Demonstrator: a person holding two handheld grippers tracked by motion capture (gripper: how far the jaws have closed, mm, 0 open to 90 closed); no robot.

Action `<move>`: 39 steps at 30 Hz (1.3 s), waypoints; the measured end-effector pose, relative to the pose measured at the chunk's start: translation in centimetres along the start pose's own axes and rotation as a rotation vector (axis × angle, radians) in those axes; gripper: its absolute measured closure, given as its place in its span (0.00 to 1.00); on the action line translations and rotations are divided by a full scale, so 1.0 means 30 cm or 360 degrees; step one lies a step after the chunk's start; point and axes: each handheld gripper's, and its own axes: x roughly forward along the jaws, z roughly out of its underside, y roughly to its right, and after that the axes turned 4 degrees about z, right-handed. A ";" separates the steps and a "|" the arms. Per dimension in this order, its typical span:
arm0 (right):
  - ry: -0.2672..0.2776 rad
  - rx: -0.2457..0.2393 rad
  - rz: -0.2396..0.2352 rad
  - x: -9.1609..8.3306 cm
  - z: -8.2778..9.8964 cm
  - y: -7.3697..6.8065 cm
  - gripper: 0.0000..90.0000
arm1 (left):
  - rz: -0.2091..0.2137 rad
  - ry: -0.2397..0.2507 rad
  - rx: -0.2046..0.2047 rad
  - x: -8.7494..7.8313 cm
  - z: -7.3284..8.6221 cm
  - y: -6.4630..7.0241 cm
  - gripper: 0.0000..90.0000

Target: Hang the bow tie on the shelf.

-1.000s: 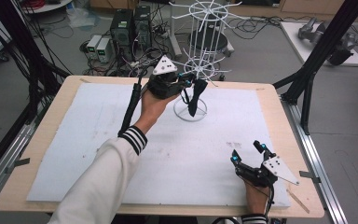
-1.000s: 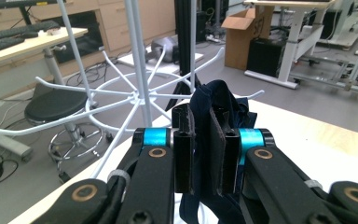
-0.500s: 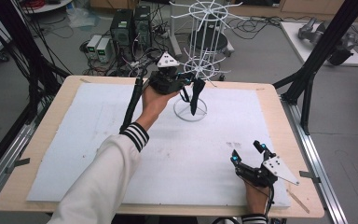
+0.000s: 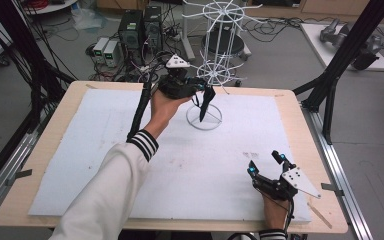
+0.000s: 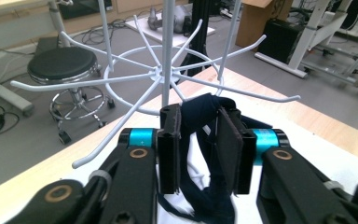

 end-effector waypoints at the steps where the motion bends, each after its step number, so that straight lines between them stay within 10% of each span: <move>1: 0.0003 -0.0007 0.0004 0.001 0.000 0.001 0.12 | -0.0002 -0.0001 -0.0009 0.000 -0.001 -0.002 0.75; 22: 0.0005 -0.0002 -0.0005 0.001 0.000 0.002 0.12 | 0.0070 0.0018 -0.0140 -0.010 -0.019 -0.038 0.35; 39: 0.0009 -0.0011 -0.0003 -0.001 0.001 -0.002 0.12 | 0.0039 0.0065 0.0191 -0.172 0.006 -0.008 0.23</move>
